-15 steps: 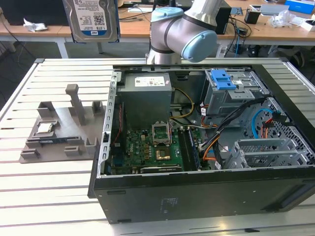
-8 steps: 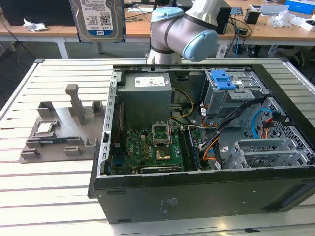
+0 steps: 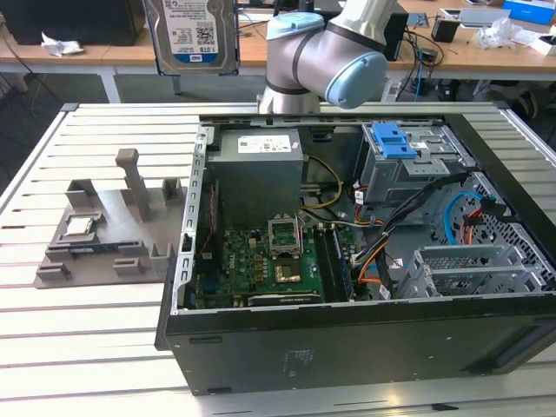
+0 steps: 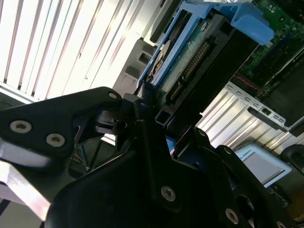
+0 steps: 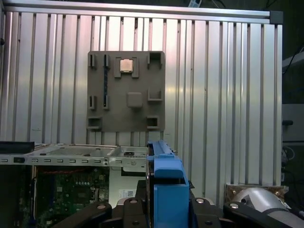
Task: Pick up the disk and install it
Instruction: 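Pick up the disk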
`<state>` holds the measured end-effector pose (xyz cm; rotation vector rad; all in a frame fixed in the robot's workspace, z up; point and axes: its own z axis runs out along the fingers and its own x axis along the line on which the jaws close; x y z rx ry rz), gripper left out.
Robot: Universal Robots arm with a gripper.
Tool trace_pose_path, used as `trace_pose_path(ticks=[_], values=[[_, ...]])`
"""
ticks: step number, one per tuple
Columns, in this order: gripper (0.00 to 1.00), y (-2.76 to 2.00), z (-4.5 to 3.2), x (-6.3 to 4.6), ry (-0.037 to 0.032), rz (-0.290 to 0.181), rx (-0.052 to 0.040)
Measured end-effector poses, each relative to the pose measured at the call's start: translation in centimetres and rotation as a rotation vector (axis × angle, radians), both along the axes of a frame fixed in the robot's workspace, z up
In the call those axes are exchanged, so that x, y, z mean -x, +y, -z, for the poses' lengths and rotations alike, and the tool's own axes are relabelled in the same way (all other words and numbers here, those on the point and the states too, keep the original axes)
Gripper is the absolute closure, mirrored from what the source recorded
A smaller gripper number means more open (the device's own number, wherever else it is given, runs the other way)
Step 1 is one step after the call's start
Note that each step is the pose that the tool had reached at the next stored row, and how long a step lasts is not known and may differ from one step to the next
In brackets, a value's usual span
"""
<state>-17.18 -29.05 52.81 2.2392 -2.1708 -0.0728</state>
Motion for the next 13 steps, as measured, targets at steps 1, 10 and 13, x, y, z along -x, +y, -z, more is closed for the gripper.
trace_pose_path(ticks=[1, 10, 13], values=[[0.63, 0.0, 0.0, -0.5, 0.0, 0.0, 0.0], [0.63, 0.0, 0.0, -3.4, 0.0001, 0.0, 0.0], [0.63, 0.0, 0.0, -4.2, 0.0002, 0.0, 0.0]])
